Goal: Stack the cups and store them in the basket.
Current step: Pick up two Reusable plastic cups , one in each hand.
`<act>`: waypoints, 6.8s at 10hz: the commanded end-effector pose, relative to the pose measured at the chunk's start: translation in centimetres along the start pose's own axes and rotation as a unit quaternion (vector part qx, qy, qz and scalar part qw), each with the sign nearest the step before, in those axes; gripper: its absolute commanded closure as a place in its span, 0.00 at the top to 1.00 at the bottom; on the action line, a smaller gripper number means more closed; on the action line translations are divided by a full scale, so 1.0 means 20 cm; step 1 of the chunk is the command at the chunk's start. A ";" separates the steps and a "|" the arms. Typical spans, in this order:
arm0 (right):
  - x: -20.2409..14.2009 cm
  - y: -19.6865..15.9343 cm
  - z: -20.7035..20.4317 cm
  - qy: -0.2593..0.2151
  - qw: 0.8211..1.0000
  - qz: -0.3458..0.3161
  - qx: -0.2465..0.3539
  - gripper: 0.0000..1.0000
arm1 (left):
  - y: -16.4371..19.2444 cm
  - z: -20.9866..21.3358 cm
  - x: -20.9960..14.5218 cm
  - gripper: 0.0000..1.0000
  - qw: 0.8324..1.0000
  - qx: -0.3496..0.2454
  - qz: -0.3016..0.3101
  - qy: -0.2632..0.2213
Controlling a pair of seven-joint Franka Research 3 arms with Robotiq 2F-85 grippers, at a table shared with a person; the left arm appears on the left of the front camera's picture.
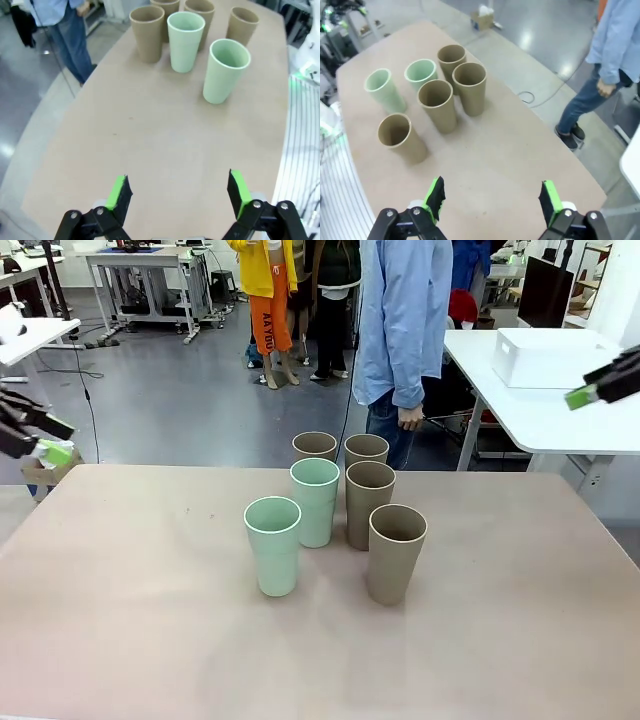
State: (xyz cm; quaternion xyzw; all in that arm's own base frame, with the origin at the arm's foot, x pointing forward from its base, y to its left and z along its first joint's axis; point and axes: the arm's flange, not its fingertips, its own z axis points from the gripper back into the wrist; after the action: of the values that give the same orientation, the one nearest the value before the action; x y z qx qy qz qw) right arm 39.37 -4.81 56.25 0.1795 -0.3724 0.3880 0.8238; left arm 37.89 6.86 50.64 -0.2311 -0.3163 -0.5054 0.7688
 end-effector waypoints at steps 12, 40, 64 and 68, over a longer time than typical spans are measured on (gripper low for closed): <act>-0.62 0.03 0.12 -0.082 0.994 0.010 0.067 1.00 | -0.21 0.09 -0.29 1.00 0.993 0.008 -0.027 -0.118; -0.62 0.03 0.12 -0.082 0.994 0.010 0.067 1.00 | -0.21 0.09 -0.29 1.00 0.993 0.008 -0.027 -0.118; -0.58 0.23 -1.04 -0.157 0.928 0.108 0.321 1.00 | 0.06 -0.98 -0.18 1.00 0.928 -0.243 -0.183 -0.213; -0.59 0.24 -1.07 -0.142 0.931 0.088 0.325 1.00 | 0.01 -1.04 -0.21 1.00 0.933 -0.243 -0.172 -0.204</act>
State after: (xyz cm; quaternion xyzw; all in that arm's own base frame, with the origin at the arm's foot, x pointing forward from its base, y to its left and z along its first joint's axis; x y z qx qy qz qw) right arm 40.94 5.09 32.41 0.4664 -0.3599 0.5090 0.6276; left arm 42.88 -4.61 32.12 -0.4585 -0.3669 -0.6298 0.5085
